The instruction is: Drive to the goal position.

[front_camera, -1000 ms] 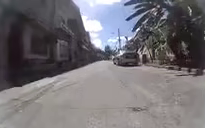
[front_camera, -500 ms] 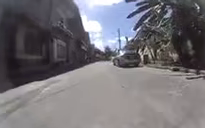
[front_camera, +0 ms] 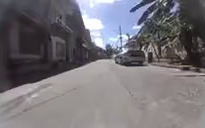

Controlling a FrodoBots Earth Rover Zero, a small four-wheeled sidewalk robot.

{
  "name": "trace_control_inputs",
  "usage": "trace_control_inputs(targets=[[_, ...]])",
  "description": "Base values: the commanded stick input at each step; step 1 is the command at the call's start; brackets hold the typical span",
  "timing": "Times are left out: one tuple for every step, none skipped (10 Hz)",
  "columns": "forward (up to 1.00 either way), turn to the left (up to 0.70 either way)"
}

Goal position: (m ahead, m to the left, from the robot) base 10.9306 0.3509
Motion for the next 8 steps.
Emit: trace_control_inputs(targets=[[1.00, -0.40], [1.00, -0.40], [1.00, -0.34], [1.00, 0.08], [1.00, 0.02], [1.00, 0.01], [1.00, 0.08], [1.00, 0.07]])
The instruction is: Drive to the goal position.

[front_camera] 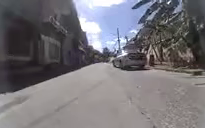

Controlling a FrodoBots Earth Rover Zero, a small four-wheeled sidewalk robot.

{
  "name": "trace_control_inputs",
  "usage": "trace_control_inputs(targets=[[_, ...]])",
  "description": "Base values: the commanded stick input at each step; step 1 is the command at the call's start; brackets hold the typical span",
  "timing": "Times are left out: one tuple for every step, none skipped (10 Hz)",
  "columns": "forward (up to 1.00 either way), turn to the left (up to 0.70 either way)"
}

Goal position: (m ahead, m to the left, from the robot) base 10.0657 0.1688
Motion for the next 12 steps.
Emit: trace_control_inputs(targets=[[1.00, 0.01], [1.00, 0.06], [1.00, -0.22], [1.00, -0.40], [1.00, -0.40], [1.00, -0.40], [1.00, -0.14], [1.00, 0.03], [1.00, 0.14], [1.00, 0.08], [1.00, 0.05], [1.00, 0.11]])
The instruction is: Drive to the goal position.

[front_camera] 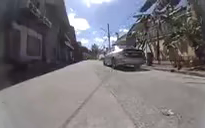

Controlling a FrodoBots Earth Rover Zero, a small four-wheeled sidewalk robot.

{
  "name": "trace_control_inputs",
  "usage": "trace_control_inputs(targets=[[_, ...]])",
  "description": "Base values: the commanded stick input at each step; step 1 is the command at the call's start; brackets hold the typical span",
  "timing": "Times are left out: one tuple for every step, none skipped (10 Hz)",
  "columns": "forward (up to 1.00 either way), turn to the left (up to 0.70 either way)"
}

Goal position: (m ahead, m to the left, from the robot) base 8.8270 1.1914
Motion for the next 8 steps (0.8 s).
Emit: trace_control_inputs(targets=[[1.00, 0.11], [1.00, 0.05], [1.00, 0.03], [1.00, 0.04], [1.00, 0.00], [1.00, 0.03], [1.00, 0.08], [1.00, 0.13]])
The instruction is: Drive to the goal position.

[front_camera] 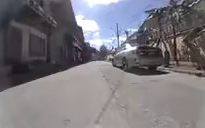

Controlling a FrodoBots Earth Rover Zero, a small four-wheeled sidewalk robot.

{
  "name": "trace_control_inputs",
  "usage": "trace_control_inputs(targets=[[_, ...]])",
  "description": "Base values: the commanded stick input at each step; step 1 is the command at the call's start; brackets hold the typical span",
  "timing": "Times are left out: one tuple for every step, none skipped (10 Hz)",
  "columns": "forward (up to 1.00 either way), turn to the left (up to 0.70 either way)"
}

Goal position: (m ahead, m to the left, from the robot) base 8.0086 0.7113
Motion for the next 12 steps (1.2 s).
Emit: trace_control_inputs(targets=[[1.00, 0.17], [1.00, 0.12], [1.00, 0.05], [1.00, 0.00], [1.00, 0.00], [1.00, 0.00], [1.00, 0.00], [1.00, 0.00], [1.00, 0.00], [1.00, 0.01], [1.00, 0.00], [1.00, 0.04]])
